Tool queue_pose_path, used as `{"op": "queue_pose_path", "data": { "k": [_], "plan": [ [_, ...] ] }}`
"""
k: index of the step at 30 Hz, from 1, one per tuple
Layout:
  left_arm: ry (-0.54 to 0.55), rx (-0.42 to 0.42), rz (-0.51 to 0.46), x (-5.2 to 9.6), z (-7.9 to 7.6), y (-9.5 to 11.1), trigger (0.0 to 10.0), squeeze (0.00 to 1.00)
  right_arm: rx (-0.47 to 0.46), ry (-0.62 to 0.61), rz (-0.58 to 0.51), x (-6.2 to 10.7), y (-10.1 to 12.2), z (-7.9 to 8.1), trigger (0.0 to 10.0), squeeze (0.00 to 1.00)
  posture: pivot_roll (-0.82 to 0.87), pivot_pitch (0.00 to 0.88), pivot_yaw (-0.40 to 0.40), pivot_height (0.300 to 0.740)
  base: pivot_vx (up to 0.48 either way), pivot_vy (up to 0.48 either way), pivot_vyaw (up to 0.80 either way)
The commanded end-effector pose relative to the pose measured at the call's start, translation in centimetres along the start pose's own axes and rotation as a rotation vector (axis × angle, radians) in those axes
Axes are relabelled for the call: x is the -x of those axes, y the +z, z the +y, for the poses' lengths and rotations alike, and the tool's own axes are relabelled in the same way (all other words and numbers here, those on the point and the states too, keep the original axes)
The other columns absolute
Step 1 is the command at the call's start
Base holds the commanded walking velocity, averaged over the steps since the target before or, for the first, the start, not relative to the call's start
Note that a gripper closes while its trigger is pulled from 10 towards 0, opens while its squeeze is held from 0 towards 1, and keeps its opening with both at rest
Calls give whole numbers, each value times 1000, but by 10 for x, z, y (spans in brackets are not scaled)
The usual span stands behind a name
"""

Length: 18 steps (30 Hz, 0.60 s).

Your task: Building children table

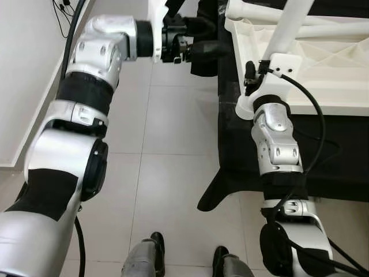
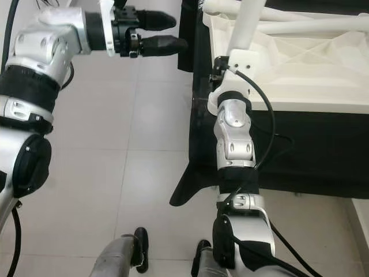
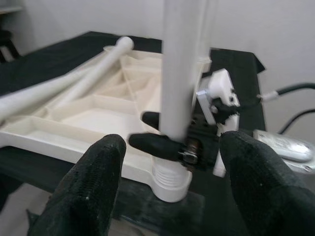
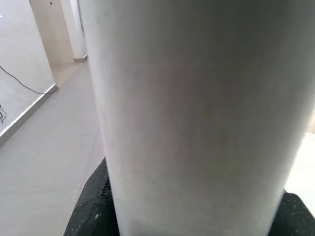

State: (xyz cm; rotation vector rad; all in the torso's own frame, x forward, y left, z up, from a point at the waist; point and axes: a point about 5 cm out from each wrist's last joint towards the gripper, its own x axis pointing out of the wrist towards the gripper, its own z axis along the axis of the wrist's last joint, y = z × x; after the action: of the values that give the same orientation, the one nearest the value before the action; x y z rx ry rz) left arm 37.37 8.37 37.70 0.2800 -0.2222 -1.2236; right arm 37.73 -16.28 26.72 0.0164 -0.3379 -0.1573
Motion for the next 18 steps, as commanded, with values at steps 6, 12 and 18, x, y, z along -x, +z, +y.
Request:
{"op": "queue_pose_path", "data": {
  "k": [6, 12, 18],
  "plan": [
    [33, 46, -3, 19, -11, -19, 10000, 0, -24, -59, 96, 12, -32, -16, 0, 0, 113, 274, 12, 740, 0, 0, 0],
    [112, 100, 19, 36, -27, -49, 10000, 0, -32, -80, 105, 14, -37, -24, 9882, 0, 114, 271, 9, 740, 0, 0, 0],
    [193, 162, 56, 52, -47, -74, 10000, 0, -45, -65, 87, 13, -35, -24, 10000, 0, 116, 266, 11, 740, 0, 0, 0]
  ]
}}
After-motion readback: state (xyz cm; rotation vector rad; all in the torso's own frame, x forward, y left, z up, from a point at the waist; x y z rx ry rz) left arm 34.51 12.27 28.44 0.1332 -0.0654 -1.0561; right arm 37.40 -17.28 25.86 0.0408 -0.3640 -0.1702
